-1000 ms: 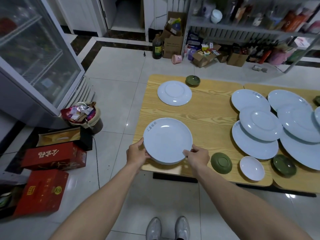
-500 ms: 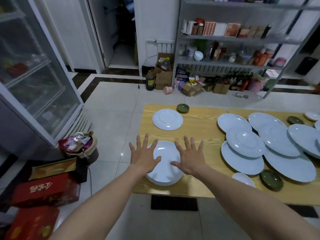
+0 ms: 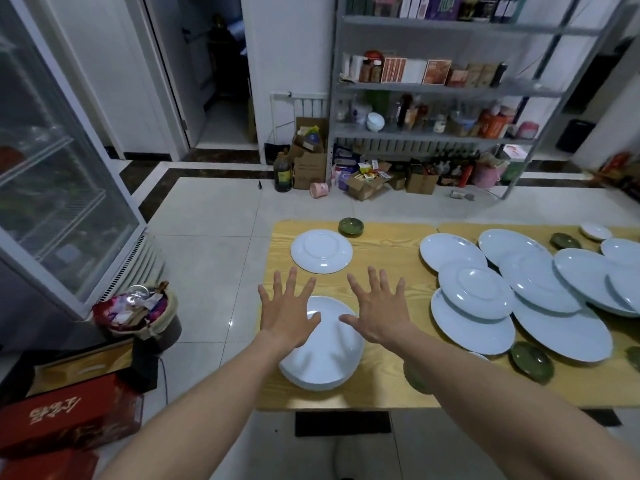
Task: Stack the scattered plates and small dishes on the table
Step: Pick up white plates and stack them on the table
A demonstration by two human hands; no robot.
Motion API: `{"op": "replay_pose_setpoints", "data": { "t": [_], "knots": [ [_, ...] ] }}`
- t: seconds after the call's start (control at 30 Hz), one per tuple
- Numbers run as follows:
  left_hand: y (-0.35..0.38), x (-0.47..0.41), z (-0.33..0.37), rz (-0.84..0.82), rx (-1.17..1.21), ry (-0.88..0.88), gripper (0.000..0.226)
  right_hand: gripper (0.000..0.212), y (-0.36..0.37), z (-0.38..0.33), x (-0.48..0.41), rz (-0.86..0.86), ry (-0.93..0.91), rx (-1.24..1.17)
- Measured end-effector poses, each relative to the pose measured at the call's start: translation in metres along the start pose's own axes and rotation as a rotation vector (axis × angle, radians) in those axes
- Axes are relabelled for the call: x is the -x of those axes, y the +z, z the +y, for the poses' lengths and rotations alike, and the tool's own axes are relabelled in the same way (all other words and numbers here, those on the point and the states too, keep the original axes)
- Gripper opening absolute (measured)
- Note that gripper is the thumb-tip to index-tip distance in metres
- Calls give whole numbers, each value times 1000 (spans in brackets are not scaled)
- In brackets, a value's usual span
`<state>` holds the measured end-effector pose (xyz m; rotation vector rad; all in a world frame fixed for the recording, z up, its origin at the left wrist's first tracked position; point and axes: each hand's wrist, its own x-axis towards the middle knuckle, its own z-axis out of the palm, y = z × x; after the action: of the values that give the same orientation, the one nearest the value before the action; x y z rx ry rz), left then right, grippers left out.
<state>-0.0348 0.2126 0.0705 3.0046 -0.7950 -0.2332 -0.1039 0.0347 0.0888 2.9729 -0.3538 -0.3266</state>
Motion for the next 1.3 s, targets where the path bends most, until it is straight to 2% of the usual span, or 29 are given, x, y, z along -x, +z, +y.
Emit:
{"op": "replay_pose_setpoints", "data": {
  "t": [0.13,0.27,0.47,0.57,0.67,0.73,0.83,0.97,1.13,1.3],
  "knots": [
    [0,-37,2,32,25,-30,70,85,-2,9,-41,7,-3,-68],
    [0,-90,4,64,88,-76,62,81,3,20,-94,-26,69,-305],
    [11,-179,1,18,120,-146,52,69,14,37,-184,-116,233,-654],
    [17,-219,-3,-39,408,-286,61,67,20,42,-226,-178,349,-865],
    [22,-257,-14,-35,804,-559,73,67,30,43,-265,-274,515,-1109],
    [24,-278,-20,-56,973,-708,74,62,36,42,-287,-312,625,-1213],
    [33,-299,-30,-127,1070,-829,72,60,47,38,-310,-349,737,-1299],
    [53,-316,-41,-154,1085,-890,73,62,62,32,-323,-341,839,-1328],
    [70,-325,-46,-149,1047,-891,63,75,67,29,-332,-331,889,-1297],
    [65,-328,-50,-191,1153,-931,58,68,66,31,-334,-363,891,-1373]
  ]
}}
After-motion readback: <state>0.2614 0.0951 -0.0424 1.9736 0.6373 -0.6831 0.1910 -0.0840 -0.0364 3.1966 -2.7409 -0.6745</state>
